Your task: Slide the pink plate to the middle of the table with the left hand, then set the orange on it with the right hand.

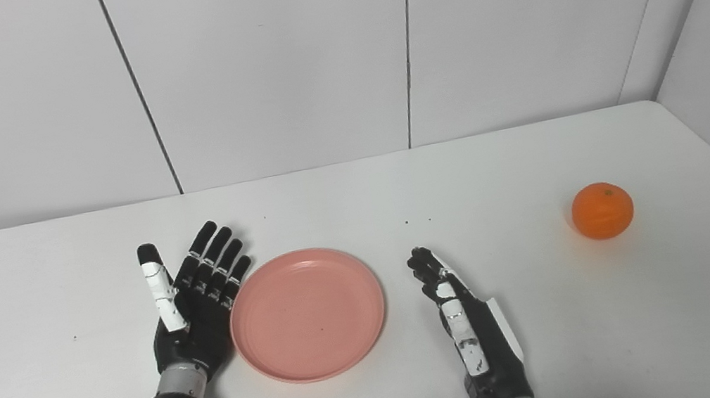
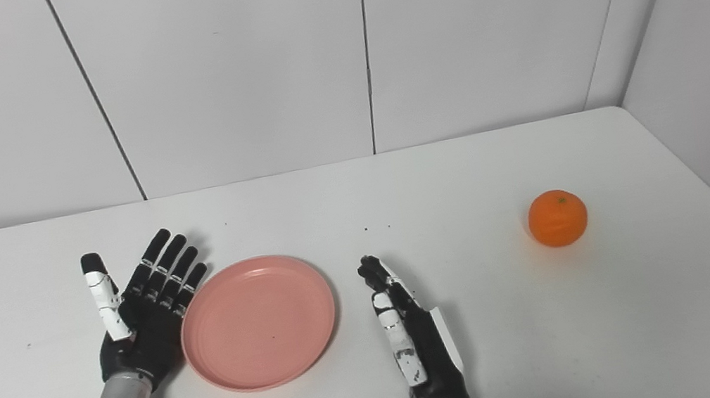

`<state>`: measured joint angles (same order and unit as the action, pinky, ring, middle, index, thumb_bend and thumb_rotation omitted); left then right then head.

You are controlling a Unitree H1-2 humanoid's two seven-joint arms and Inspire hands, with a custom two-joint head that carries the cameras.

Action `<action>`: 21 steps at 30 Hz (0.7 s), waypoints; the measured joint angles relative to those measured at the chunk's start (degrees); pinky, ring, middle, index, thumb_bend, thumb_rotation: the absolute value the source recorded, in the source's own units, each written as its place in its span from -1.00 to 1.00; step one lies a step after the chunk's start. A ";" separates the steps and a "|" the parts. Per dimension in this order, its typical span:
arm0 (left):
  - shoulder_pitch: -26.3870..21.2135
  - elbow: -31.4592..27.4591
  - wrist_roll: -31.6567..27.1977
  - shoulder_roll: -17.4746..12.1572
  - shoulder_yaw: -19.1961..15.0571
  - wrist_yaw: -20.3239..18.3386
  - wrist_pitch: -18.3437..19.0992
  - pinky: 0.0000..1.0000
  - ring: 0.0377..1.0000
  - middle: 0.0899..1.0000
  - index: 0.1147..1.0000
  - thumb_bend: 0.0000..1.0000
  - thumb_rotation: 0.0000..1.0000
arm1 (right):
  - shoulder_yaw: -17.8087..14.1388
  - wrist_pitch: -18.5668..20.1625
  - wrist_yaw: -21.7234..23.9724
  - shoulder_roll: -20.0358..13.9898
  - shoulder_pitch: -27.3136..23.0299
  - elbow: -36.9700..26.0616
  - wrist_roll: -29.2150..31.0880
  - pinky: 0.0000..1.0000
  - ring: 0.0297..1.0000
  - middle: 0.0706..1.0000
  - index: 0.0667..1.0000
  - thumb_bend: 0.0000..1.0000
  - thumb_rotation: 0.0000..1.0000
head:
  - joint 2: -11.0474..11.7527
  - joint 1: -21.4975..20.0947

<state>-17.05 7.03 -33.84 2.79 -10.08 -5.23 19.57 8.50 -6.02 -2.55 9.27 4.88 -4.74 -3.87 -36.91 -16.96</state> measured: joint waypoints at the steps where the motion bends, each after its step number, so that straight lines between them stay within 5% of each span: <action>1: 0.01 0.00 0.00 0.07 0.00 0.00 0.00 0.83 0.78 0.68 0.48 0.91 0.74 | -0.04 0.00 0.00 -0.01 0.00 -0.02 0.13 0.95 0.86 0.78 0.76 0.60 0.97 | 0.00 0.00; 21: -0.09 0.80 -0.02 0.38 -0.12 -1.13 -0.05 0.79 0.77 0.69 0.54 0.88 0.77 | -2.21 -2.51 -3.20 -2.40 1.11 -3.39 -6.66 0.73 0.73 0.74 0.73 0.60 0.97 | 0.79 -0.61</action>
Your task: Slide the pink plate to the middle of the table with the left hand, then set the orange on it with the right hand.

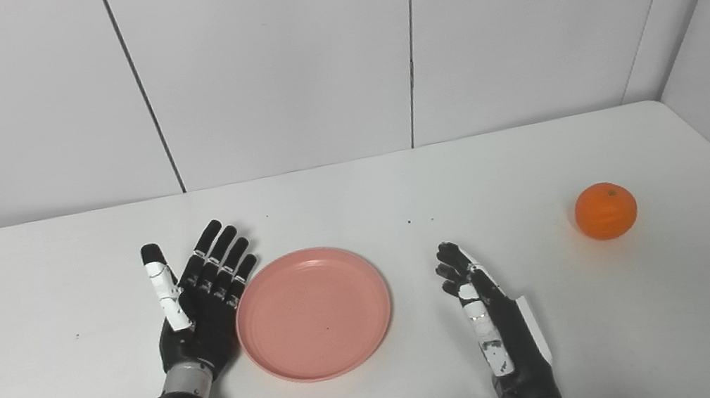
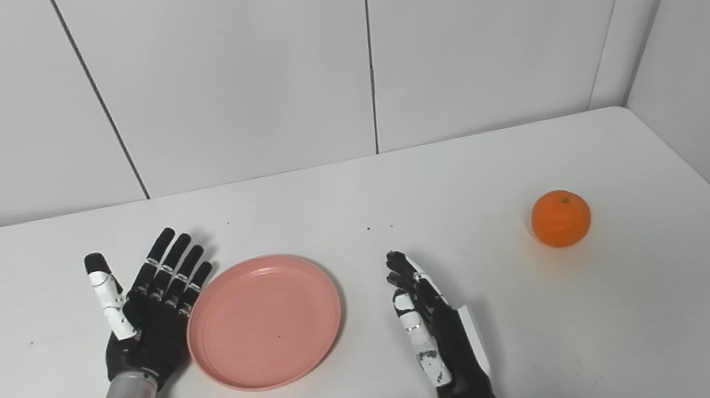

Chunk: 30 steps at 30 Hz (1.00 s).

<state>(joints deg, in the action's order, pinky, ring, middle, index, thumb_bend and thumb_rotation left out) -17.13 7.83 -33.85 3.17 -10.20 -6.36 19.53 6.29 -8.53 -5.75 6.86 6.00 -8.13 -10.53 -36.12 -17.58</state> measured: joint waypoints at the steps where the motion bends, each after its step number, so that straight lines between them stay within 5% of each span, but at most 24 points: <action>1: -0.11 0.20 0.00 -0.06 -0.04 -0.22 -0.01 0.79 0.77 0.69 0.54 0.88 0.76 | -0.03 0.00 0.00 -0.40 -0.02 -0.29 -0.12 0.73 0.73 0.74 0.73 0.59 0.97 | 0.00 0.00; 12: -0.78 1.10 0.00 -0.08 -0.36 -0.77 -0.01 0.80 0.76 0.67 0.54 0.86 0.77 | -2.59 3.72 0.61 -3.84 -4.16 -7.93 -2.19 0.70 0.74 0.76 0.72 0.57 0.99 | 0.61 -0.62; 25: -1.22 1.77 0.12 -0.27 -0.38 -1.51 -0.06 0.82 0.77 0.67 0.53 0.88 0.74 | -7.07 5.57 0.68 -10.11 -9.04 -8.56 -8.43 0.66 0.75 0.75 0.71 0.54 0.98 | 1.05 -1.23; 30: -1.35 2.05 0.10 -0.28 -0.40 -1.80 -0.06 0.86 0.78 0.66 0.56 0.86 0.77 | -6.97 11.09 1.60 -12.30 -10.39 -9.38 -17.19 0.71 0.81 0.80 0.70 0.68 1.00 | 1.05 -1.32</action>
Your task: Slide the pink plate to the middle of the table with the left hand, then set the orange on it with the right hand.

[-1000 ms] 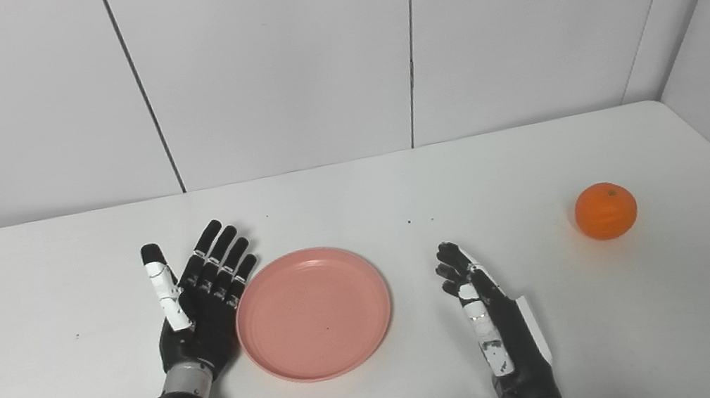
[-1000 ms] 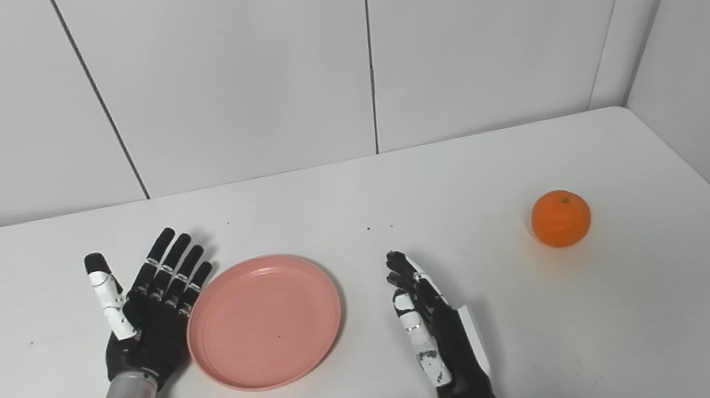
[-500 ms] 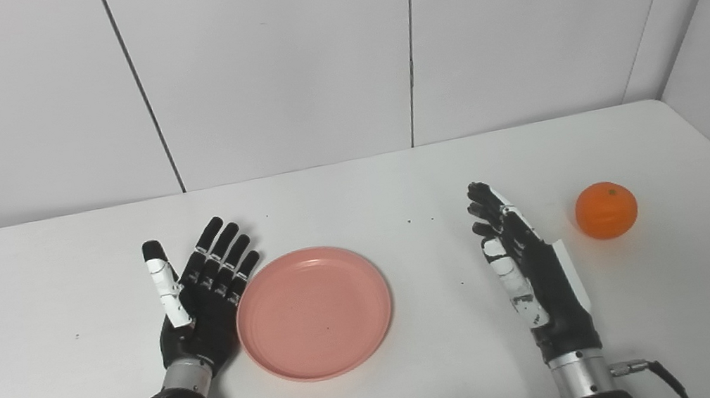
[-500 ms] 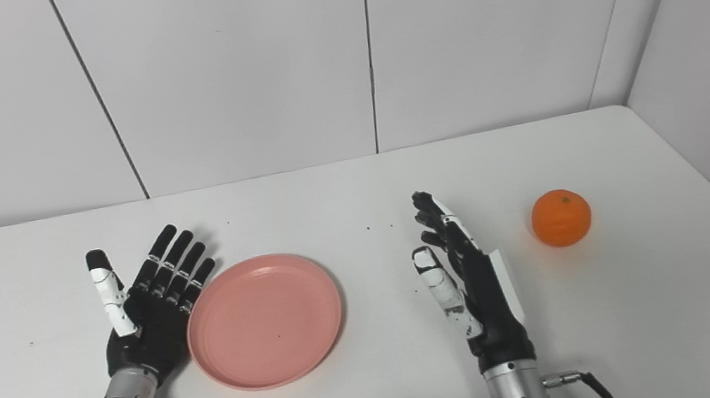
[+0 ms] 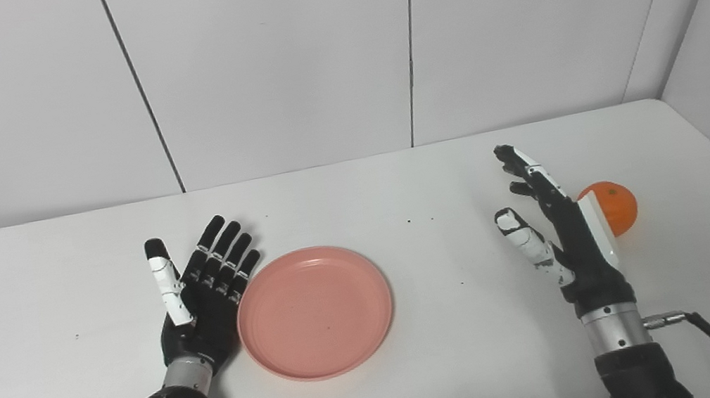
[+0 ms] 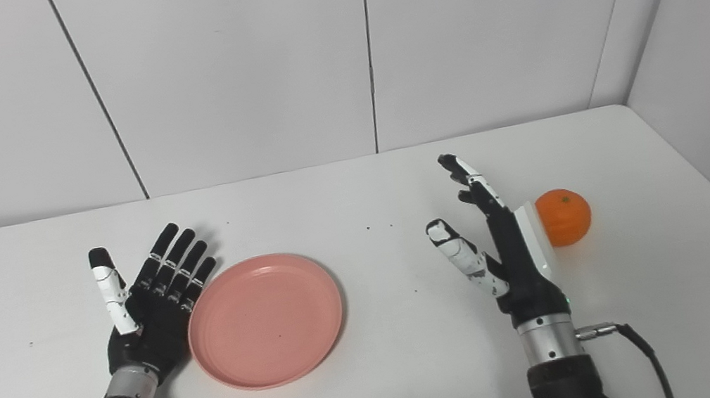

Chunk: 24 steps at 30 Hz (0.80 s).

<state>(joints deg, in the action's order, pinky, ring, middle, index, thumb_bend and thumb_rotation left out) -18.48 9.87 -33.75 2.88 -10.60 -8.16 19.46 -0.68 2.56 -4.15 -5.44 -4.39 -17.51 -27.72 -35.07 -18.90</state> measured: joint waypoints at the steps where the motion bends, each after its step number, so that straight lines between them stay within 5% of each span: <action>1: -0.07 0.12 -0.01 0.00 0.00 -0.08 0.00 0.86 0.78 0.66 0.56 0.86 0.78 | 0.15 1.16 0.15 -0.68 -0.36 -0.08 -2.32 0.71 0.81 0.81 0.71 0.70 1.00 | 0.09 0.00; 10: -0.41 0.62 -0.01 0.00 0.00 -0.37 -0.01 0.85 0.77 0.64 0.57 0.85 0.77 | 1.86 5.11 3.55 -7.67 -4.46 0.26 -16.20 0.82 0.75 0.72 0.67 0.71 1.00 | 0.18 0.18; 20: -0.41 0.68 -0.11 0.01 -0.25 -0.54 -0.02 0.87 0.75 0.63 0.58 0.86 0.76 | 2.08 5.62 5.92 -13.80 -8.15 2.95 -21.73 0.84 0.67 0.60 0.63 0.72 0.99 | 0.18 0.00; 24: -0.43 0.74 -0.10 0.00 -0.24 -0.62 -0.02 0.88 0.76 0.62 0.60 0.84 0.78 | 2.07 5.64 7.52 -15.83 -9.82 4.94 -22.86 0.69 0.61 0.60 0.61 0.75 1.00 | 0.18 0.00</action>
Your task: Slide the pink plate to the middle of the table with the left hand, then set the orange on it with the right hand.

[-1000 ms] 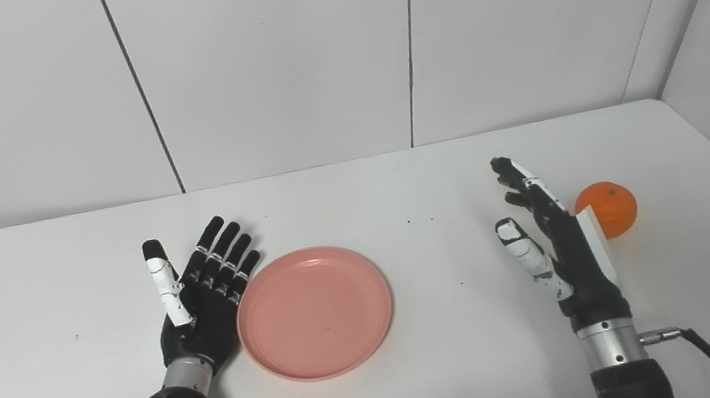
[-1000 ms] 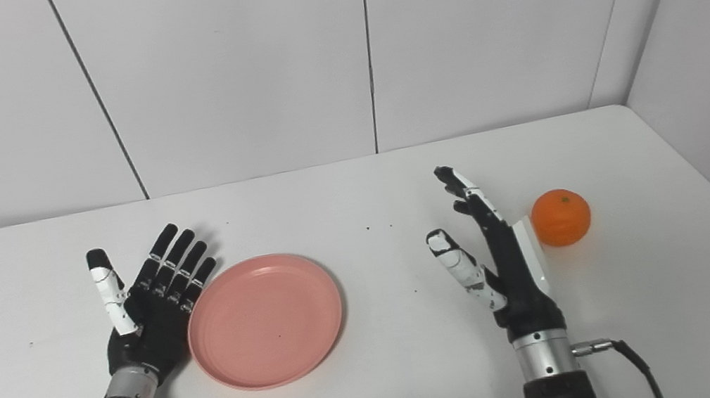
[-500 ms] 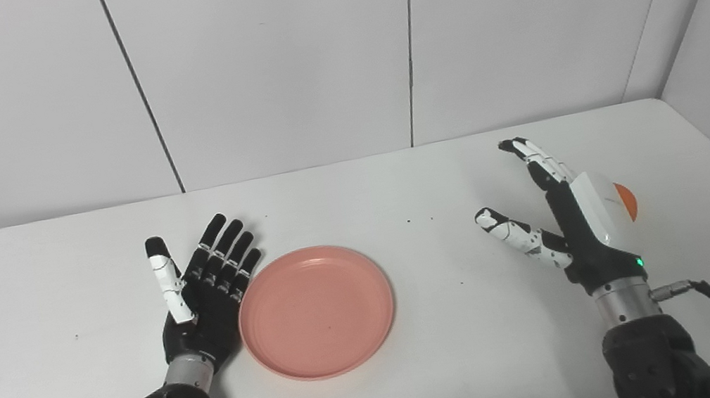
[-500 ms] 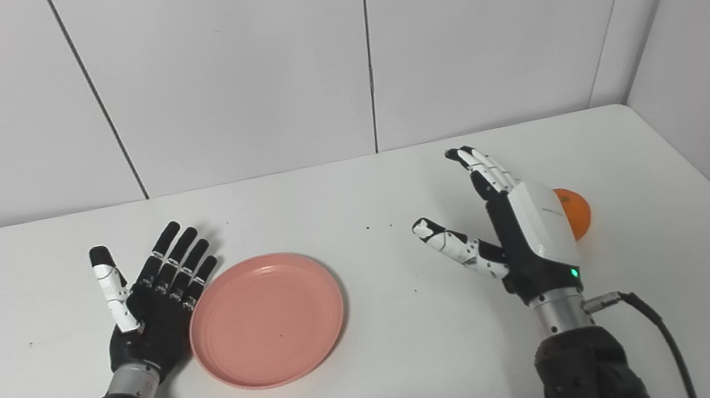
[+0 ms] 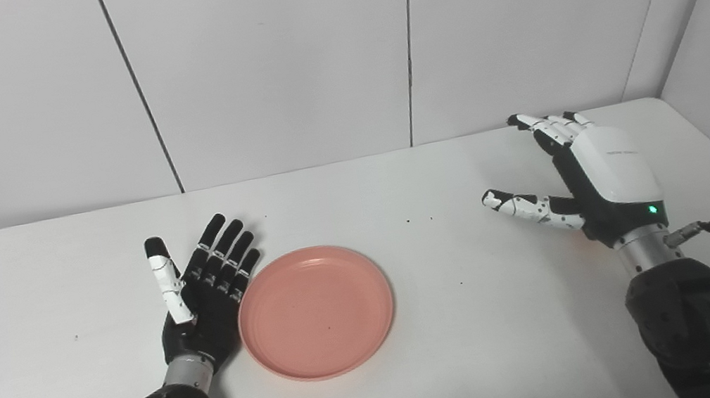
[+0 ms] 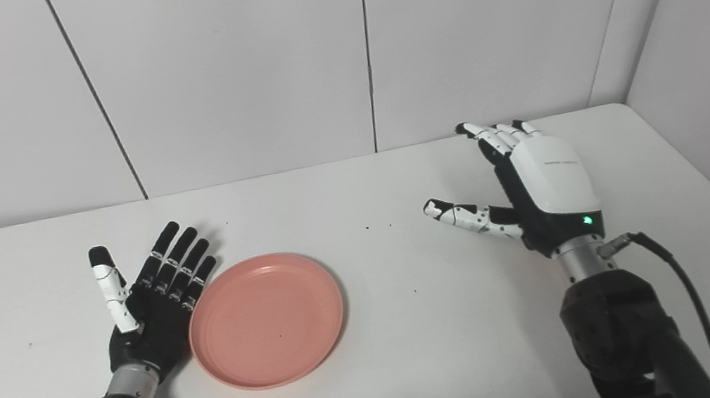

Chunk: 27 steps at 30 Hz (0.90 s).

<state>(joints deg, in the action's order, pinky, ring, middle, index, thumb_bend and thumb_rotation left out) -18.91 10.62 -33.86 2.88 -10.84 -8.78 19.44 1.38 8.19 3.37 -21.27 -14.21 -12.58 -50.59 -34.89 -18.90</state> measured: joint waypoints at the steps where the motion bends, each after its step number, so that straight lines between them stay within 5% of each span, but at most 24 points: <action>1: -0.02 0.03 0.00 0.00 0.02 -0.06 0.00 0.88 0.76 0.62 0.60 0.84 0.78 | -0.07 0.00 0.18 -0.58 -0.47 0.69 -0.05 0.66 0.59 0.60 0.61 0.75 1.00 | 0.00 0.00; 27: -0.02 0.26 -0.05 -0.19 -0.35 -1.12 0.00 0.85 0.75 0.60 0.55 0.83 0.75 | -0.66 -0.07 -3.98 -8.21 -3.36 16.56 0.94 0.51 0.51 0.50 0.53 0.76 0.85 | 0.18 -0.61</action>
<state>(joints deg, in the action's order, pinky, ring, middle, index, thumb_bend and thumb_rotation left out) -18.94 10.88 -33.90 2.70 -11.19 -9.91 19.45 0.72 8.12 -0.61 -29.48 -17.57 3.99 -49.64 -34.72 -19.51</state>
